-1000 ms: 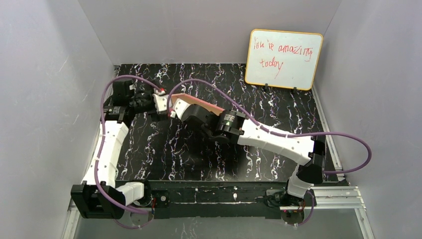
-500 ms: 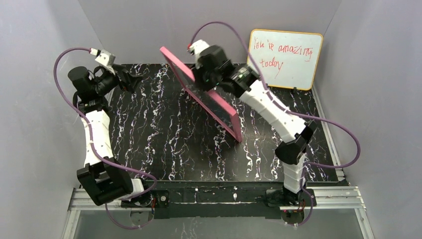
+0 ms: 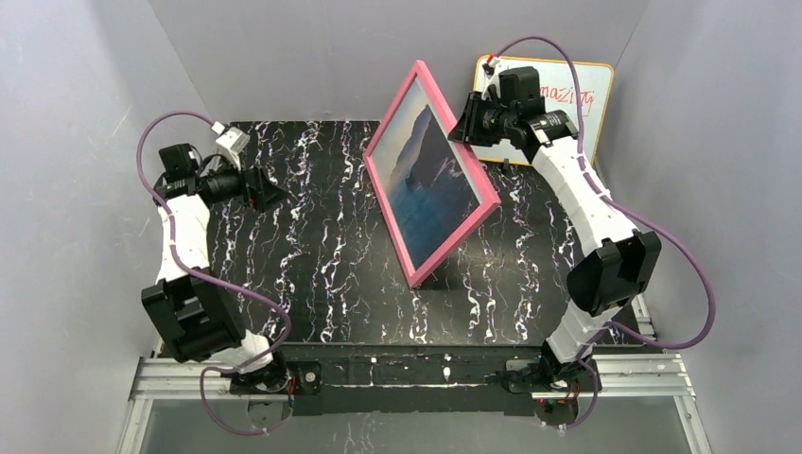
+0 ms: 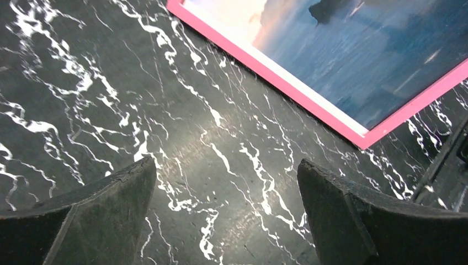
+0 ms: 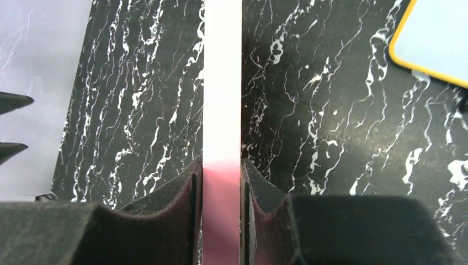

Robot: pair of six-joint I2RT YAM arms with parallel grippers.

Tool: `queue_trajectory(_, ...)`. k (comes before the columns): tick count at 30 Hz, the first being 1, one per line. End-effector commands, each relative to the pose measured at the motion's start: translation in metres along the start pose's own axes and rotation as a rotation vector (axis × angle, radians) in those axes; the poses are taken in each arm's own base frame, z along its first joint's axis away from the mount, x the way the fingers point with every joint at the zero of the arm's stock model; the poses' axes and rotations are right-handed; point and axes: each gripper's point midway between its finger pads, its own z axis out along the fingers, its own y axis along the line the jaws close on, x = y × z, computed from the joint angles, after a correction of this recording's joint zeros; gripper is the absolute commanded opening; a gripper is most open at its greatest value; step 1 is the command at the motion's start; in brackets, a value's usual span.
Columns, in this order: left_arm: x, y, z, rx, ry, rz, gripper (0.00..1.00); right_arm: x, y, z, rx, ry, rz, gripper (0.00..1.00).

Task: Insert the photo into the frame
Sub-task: Turn over the photo frame at the center of the board.

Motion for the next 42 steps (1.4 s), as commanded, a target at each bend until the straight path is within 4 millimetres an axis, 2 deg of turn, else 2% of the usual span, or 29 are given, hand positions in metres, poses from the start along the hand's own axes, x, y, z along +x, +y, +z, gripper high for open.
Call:
queue_trajectory(1,0.020,-0.020,-0.007,0.079,0.098,-0.003,0.98,0.046,0.011,-0.005,-0.082,0.126,0.050,0.02)
queue_trajectory(7,0.062,-0.018,-0.013,0.090,0.280,-0.089,0.98,0.085,-0.003,-0.008,-0.140,0.055,0.030,0.02)
queue_trajectory(10,0.081,-0.024,-0.018,0.124,0.349,-0.122,0.98,0.104,-0.012,-0.011,-0.161,-0.002,0.011,0.02)
queue_trajectory(14,0.094,-0.032,-0.020,0.139,0.379,-0.143,0.98,0.131,-0.031,-0.006,-0.139,-0.062,-0.003,0.02)
queue_trajectory(20,0.108,-0.029,-0.020,0.092,0.397,-0.178,0.98,0.154,-0.068,-0.008,-0.021,-0.204,-0.015,0.02)
queue_trajectory(21,0.110,-0.029,-0.020,0.092,0.402,-0.189,0.98,0.154,-0.058,-0.009,-0.041,-0.217,0.438,0.13)
queue_trajectory(22,0.111,-0.029,-0.019,0.090,0.406,-0.195,0.98,0.151,-0.059,-0.010,-0.028,-0.243,0.671,0.01)
queue_trajectory(28,0.113,-0.030,-0.019,0.092,0.408,-0.209,0.98,0.155,-0.084,0.000,0.041,-0.331,0.799,0.01)
queue_trajectory(31,0.114,-0.032,-0.019,0.102,0.405,-0.208,0.98,0.150,-0.082,0.013,0.010,-0.331,0.788,0.01)
queue_trajectory(34,0.115,-0.034,-0.021,0.107,0.412,-0.192,0.98,0.147,-0.068,0.029,-0.054,-0.267,0.718,0.04)
queue_trajectory(38,0.122,-0.038,-0.024,0.117,0.434,-0.176,0.98,0.157,-0.049,0.046,-0.166,-0.158,0.628,0.04)
queue_trajectory(42,0.125,-0.040,-0.025,0.124,0.442,-0.164,0.98,0.167,-0.028,0.051,-0.291,-0.060,0.535,0.02)
